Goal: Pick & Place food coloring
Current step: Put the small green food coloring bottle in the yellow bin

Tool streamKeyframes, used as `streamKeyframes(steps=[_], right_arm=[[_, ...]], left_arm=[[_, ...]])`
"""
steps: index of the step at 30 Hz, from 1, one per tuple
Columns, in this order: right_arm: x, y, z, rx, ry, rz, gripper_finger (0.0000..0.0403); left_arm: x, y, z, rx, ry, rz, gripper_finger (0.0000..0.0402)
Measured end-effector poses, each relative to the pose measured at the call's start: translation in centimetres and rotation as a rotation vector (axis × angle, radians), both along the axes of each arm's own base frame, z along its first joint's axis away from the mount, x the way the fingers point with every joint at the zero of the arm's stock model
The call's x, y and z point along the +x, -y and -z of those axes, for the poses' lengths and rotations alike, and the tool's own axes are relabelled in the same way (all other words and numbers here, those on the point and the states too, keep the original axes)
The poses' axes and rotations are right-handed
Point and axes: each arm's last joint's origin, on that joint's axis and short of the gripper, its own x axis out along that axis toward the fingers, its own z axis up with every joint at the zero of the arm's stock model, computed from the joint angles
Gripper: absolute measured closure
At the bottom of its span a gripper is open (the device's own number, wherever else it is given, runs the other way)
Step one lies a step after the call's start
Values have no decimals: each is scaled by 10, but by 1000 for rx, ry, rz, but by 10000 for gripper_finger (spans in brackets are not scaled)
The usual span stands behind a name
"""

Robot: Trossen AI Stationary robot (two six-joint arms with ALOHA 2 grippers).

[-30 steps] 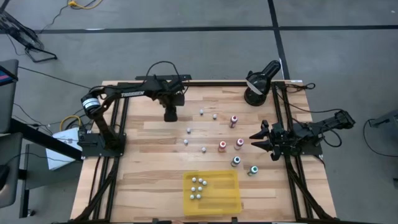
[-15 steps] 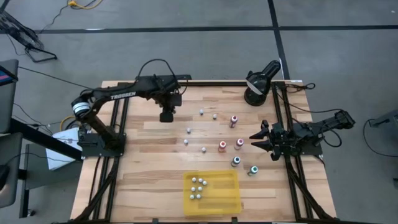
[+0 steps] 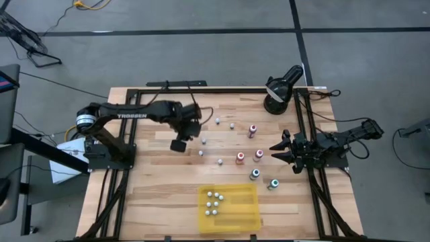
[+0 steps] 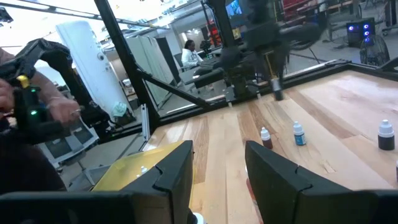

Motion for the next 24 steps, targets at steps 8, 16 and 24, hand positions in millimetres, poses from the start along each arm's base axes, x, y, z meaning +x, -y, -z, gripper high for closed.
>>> streamKeyframes(steps=[8, 16, 24], right_arm=[[0, 0, 0, 0, 0, 0, 265], [0, 0, 0, 0, 0, 0, 266], [0, 0, 0, 0, 0, 0, 266]], left_arm=[[11, 46, -8, 5, 24, 58, 344], [15, 103, -22, -80, 59, 38, 344], [4, 164, -30, -112, 75, 13, 344]])
